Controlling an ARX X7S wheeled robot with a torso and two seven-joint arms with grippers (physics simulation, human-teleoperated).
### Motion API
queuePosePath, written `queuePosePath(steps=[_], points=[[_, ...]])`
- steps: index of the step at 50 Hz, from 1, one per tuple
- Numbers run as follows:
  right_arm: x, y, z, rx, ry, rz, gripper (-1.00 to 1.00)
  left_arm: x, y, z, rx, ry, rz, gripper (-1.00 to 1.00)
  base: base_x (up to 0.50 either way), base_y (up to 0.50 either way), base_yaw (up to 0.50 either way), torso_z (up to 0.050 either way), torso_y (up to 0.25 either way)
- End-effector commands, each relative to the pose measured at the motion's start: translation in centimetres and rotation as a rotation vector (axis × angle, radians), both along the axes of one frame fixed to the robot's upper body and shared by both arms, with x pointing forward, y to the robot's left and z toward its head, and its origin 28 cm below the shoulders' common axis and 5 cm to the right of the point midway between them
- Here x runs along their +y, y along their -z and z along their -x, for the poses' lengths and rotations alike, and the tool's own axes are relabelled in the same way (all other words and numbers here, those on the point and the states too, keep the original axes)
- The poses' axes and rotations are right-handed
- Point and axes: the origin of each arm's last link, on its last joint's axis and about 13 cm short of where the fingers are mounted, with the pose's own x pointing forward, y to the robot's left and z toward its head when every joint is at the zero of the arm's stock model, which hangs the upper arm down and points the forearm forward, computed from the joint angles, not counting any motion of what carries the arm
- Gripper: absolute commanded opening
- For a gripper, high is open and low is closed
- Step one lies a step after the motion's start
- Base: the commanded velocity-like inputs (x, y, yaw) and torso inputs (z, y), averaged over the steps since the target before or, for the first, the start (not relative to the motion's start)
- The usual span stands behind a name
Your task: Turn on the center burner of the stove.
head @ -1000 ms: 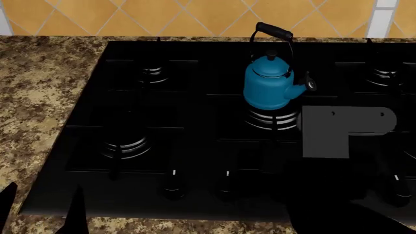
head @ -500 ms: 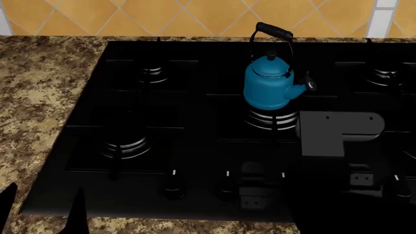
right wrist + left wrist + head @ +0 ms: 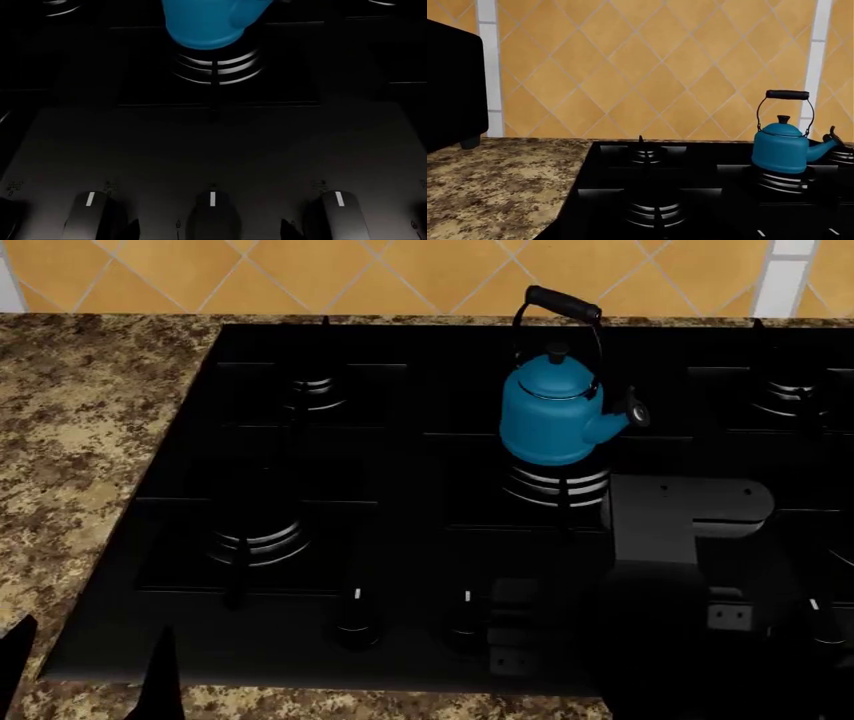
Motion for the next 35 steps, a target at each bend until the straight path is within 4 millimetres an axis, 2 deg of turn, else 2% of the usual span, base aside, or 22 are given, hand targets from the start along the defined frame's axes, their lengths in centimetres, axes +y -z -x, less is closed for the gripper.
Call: queuePosePath(steps=[1,8,14,25,35], points=[[0.0,0.2,-0.3,0.04,0.011,-0.016,1.0,0.0,0.0,0.0,0.0,0.0,-0.002,1.0,0.0,0.0,0.0,0.0,0.0],[-0.3,0.6,-1.1,0.127,0.057,0.011,1.0,0.0,0.1,0.0,0.001,0.003,-0.002,1.0,0.0,0.0,0.0,0.0,0.0],[-0.5,1.0,-1.9,0.147,0.057,-0.046,1.0,0.0,0.1,0.0,0.0,0.001,-0.003,1.0,0.0,0.0,0.0,0.0,0.0],[0.2,0.4,-2.7,0.169,0.034,-0.012,1.0,0.0,0.4,-0.3,0.002,0.004,-0.006,1.0,0.0,0.0,0.0,0.0,0.0],[0.5,0.6,-3.0,0.185,0.024,-0.003,1.0,0.1,0.6,-0.3,-0.002,0.006,-0.002,1.0,0.0,0.0,0.0,0.0,0.0]])
